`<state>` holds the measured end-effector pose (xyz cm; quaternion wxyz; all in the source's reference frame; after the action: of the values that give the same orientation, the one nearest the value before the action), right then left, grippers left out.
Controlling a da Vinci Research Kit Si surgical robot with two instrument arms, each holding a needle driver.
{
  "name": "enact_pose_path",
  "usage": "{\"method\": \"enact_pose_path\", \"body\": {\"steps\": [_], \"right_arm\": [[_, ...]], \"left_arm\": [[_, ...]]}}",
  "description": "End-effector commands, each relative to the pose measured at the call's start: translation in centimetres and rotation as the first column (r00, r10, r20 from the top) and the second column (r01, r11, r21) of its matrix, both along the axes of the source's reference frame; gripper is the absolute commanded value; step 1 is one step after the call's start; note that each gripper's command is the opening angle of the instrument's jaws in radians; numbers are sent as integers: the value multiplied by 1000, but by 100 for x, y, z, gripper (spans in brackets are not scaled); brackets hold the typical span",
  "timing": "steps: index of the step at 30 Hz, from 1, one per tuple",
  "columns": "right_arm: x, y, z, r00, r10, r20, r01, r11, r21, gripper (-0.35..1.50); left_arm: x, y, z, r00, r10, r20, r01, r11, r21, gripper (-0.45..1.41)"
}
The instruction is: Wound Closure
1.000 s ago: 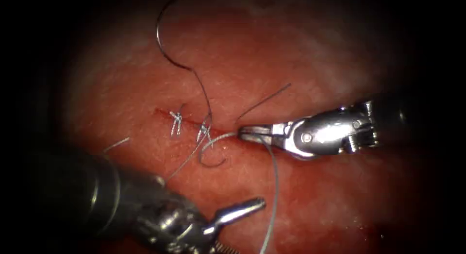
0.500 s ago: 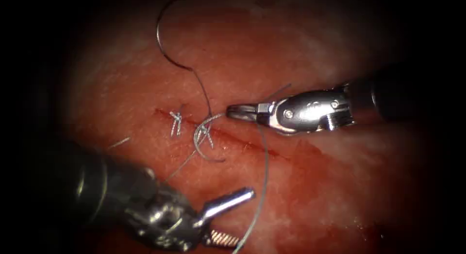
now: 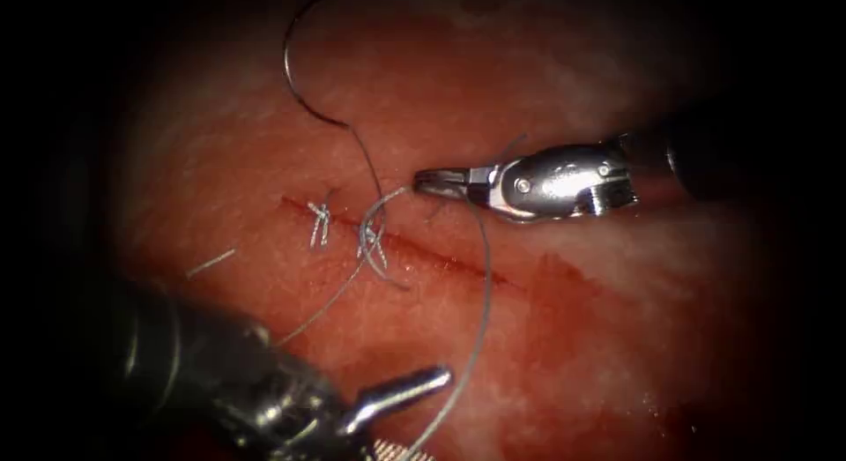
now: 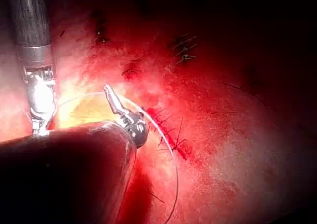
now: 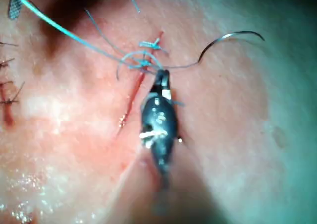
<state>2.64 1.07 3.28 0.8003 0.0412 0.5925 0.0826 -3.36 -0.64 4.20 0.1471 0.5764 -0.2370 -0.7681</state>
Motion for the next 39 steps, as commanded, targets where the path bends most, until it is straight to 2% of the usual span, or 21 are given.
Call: {"method": "enact_pose_path", "body": {"steps": [1, 8, 11, 12, 15, 20, 27, 28, 32, 34, 36, 39], "right_arm": [[7, -9, 6, 1000, -1, -1, 1, 1000, 3, -35], [7, -6, 9, 1000, 1, 1, -1, 1000, 1, -35], [9, -6, 10, 1000, 2, 1, -2, 1000, 1, -35], [9, -6, 10, 1000, 0, -1, 0, 1000, 1, -35], [10, -9, 9, 1000, -1, -1, 1, 1000, 1, -35], [11, -12, 8, 1000, -2, -2, 2, 1000, 0, -35], [12, -13, 7, 1000, -2, -3, 2, 1000, 0, -35], [11, -13, 7, 1000, -2, -3, 2, 1000, 0, -35], [12, -14, 8, 1000, -2, -2, 2, 1000, 0, -35], [12, -14, 8, 1000, -2, -2, 2, 1000, 0, -35], [12, -14, 8, 1000, -2, -2, 2, 1000, 0, -35], [12, -14, 8, 1000, -2, -2, 2, 1000, 0, -35]], "left_arm": [[-4, -12, 1, 1000, 10, 3, -10, 1000, -1, 67], [-6, -15, -7, 999, 45, 7, -45, 999, -17, 54], [-3, -13, -8, 999, 50, 10, -50, 999, -21, 37], [-3, -12, -8, 999, 52, 10, -52, 998, -26, 37], [0, -7, -8, 999, 52, 10, -52, 998, -23, 52], [5, -3, -5, 999, 35, -12, -35, 999, -21, 66], [7, -3, 4, 999, 23, -22, -24, 1000, -13, 71], [7, -3, 4, 999, 24, -22, -24, 1000, -14, 62], [7, -5, 2, 999, 24, -22, -24, 1000, -14, -3], [6, -7, -1, 999, 25, -21, -25, 1000, -14, -30], [5, -9, -4, 999, 32, -12, -32, 999, -14, -43], [6, -12, -7, 999, 41, -19, -42, 998, -41, -45]]}}
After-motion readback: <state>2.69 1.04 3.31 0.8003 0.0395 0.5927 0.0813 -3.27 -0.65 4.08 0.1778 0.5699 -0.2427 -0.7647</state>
